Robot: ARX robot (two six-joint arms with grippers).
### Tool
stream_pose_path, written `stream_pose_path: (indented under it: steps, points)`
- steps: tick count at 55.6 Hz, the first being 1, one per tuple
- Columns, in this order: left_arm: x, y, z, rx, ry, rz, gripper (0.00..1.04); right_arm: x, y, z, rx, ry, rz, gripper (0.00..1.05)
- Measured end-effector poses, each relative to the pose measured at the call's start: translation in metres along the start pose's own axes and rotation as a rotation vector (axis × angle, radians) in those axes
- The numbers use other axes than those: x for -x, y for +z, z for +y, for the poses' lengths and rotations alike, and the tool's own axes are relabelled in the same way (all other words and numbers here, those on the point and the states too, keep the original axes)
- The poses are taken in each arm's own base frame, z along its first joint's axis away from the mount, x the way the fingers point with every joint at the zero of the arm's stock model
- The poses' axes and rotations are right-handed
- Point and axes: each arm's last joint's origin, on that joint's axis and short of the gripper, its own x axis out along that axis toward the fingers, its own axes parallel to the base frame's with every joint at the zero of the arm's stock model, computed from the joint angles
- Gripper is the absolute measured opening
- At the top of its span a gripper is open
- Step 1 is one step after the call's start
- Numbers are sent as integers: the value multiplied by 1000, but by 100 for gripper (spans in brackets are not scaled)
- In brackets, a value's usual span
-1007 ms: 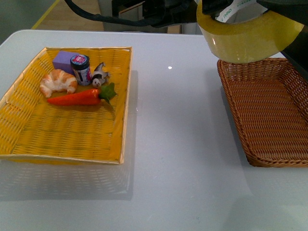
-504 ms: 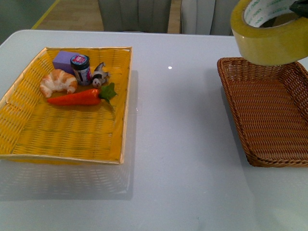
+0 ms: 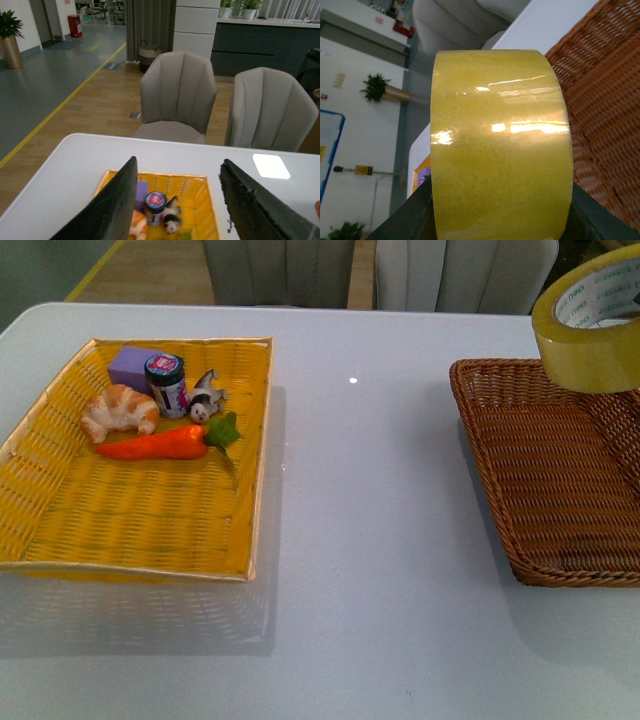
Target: Move tape to another basket
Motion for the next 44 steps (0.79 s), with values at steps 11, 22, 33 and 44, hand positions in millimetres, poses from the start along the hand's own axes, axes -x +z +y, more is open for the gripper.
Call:
stream_pose_path:
  steps: [11,22,33,44]
  points:
    - [45,-30,41,-42,-4,25,15,-28,0,-18,-16,-48,16,47]
    - [68,-44,53,-47,2,18,2,-56,0,-41,-34,-133,3,47]
    - [84,-52,60,-48,-4,17,2,-82,-7,-59,-49,-184,21,47]
    - [97,-58,71,-50,9,16,2,-103,-16,-71,-57,-238,31,47]
